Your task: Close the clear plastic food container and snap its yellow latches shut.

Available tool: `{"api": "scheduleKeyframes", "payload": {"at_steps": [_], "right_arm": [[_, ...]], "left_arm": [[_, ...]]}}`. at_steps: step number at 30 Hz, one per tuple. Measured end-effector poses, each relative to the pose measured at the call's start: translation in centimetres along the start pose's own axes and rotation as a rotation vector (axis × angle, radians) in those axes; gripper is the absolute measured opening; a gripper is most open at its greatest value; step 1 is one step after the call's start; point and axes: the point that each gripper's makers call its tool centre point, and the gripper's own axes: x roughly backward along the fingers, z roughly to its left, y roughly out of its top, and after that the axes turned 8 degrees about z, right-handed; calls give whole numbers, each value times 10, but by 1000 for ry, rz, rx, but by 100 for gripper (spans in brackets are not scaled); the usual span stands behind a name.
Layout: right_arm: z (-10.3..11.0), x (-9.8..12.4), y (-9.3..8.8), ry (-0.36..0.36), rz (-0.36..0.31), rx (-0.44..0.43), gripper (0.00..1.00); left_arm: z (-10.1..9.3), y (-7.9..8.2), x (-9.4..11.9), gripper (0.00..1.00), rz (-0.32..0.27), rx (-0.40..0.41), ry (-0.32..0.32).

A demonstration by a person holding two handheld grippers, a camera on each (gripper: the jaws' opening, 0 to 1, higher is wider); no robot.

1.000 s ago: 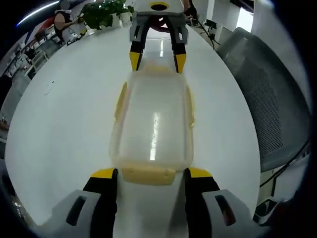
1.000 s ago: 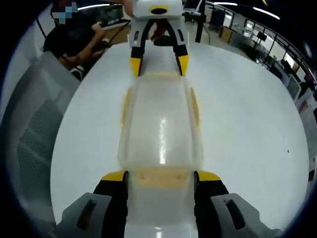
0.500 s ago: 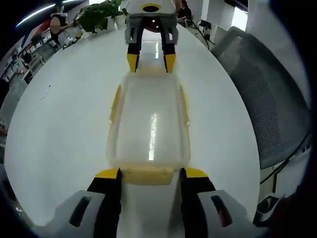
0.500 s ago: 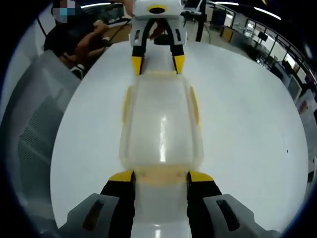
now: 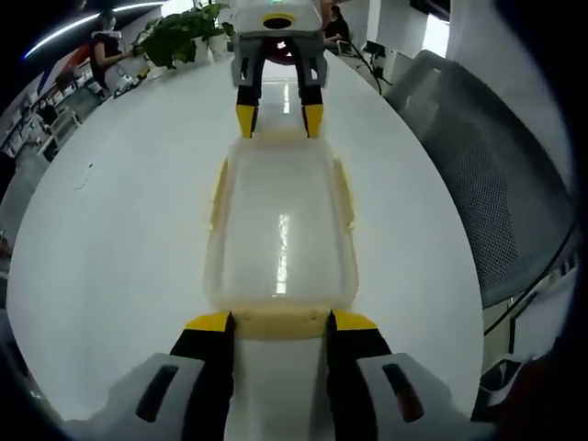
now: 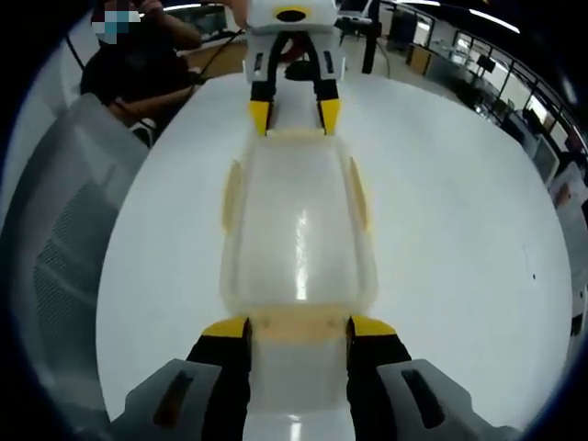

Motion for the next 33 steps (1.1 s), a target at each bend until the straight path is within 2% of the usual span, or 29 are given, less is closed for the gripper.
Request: {"api": "scheduleKeyframes", "payload": {"at_steps": [11,21,27,33], "right_arm": [[-1,1,-1,6,7,14,40],[-1,0,-2,8,12,12,41],[-1,0,-2,11,5,16,41],[-1,0,-2,11,0,11,41]], "left_arm": [[0,1,0,40,47,1,16],[-1,0,0,40,31,5,31],[-2,0,-2,39,48,12,34],[-2,-3,0,39,27,30,58]]}}
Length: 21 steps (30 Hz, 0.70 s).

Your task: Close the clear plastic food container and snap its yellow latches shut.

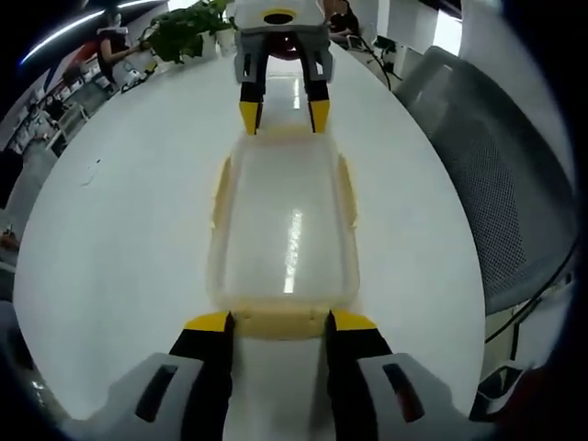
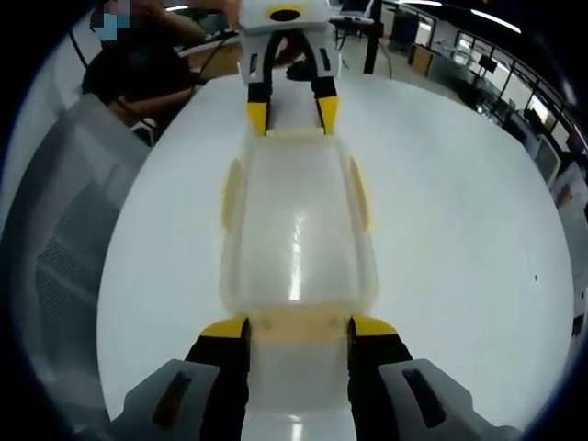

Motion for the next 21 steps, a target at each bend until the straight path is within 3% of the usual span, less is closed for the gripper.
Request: {"api": "scheduleKeyframes", "payload": {"at_steps": [21], "right_arm": [[1,0,-1,-10,-6,-16,39]], "left_arm": [[-1,0,0,38,1,18,23]]}}
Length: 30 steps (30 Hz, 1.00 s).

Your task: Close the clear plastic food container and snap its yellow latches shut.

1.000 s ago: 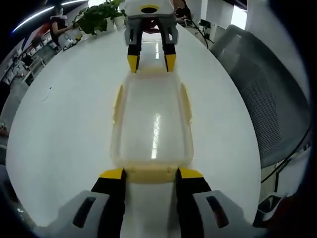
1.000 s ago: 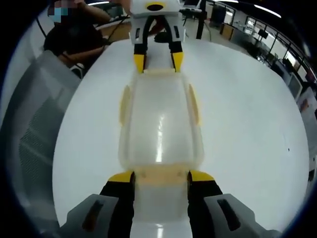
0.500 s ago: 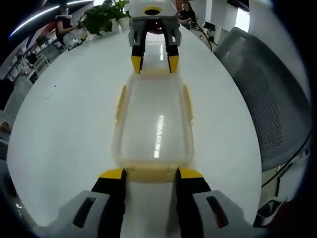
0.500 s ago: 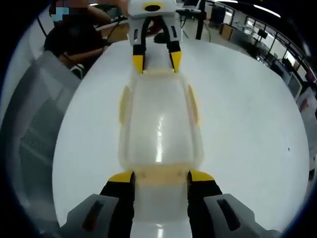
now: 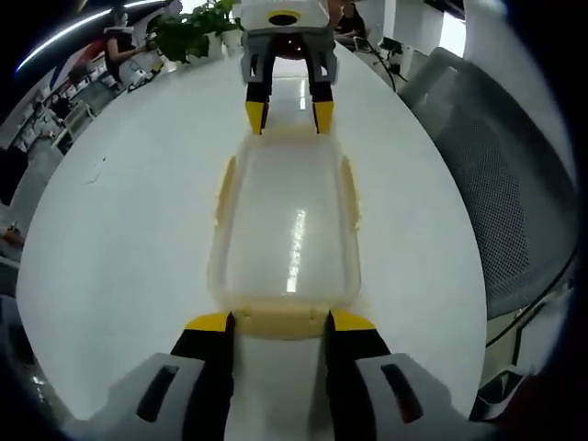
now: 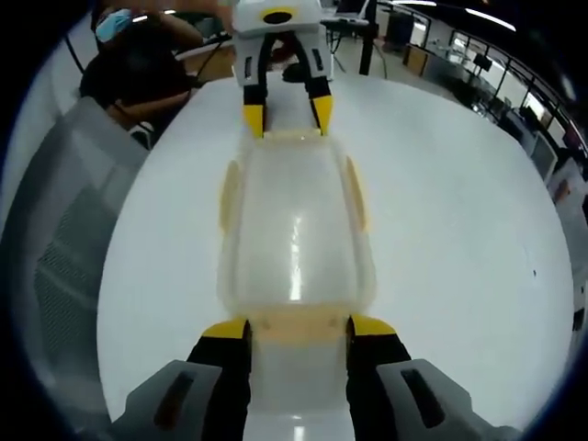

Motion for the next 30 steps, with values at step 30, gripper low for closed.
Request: {"api": "scheduleKeyframes", "payload": {"at_steps": [30], "right_arm": [[-2,31,-2,-24,-33,-7,38]], "left_arm": [[6,20,18,37,39,-3,17]]}}
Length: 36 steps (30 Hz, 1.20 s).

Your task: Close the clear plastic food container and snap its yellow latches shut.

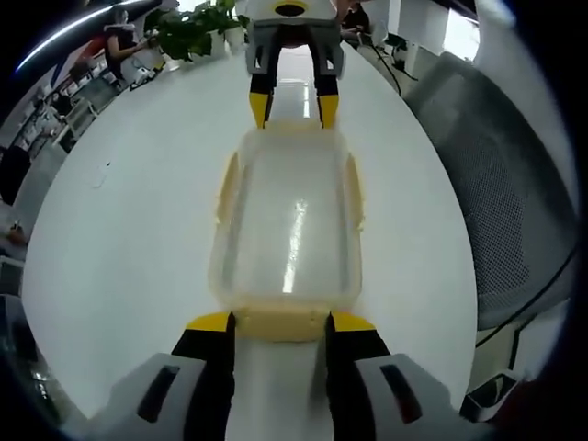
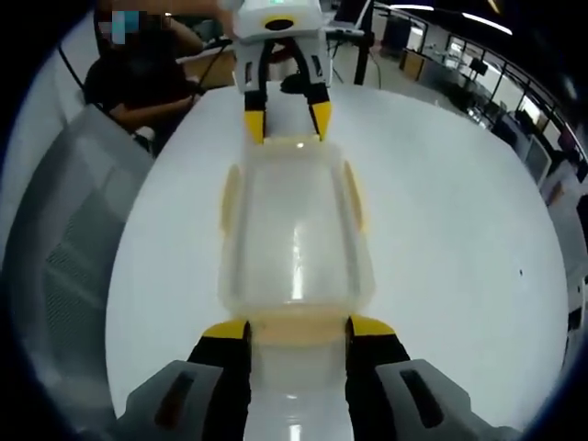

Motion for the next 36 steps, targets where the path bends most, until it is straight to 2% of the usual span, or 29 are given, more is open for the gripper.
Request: {"api": "scheduleKeyframes", "payload": {"at_steps": [13,19,36], "right_arm": [[3,27,-2,-24,-10,10,38],[2,39,-2,-28,-31,28,38],[9,64,-34,-25,-35,52,38]], "left_arm": [[-3,18,16,37,-2,-15,11],[-3,27,28,37,5,-11,42],[-17,66,25,37,13,7,52]]}}
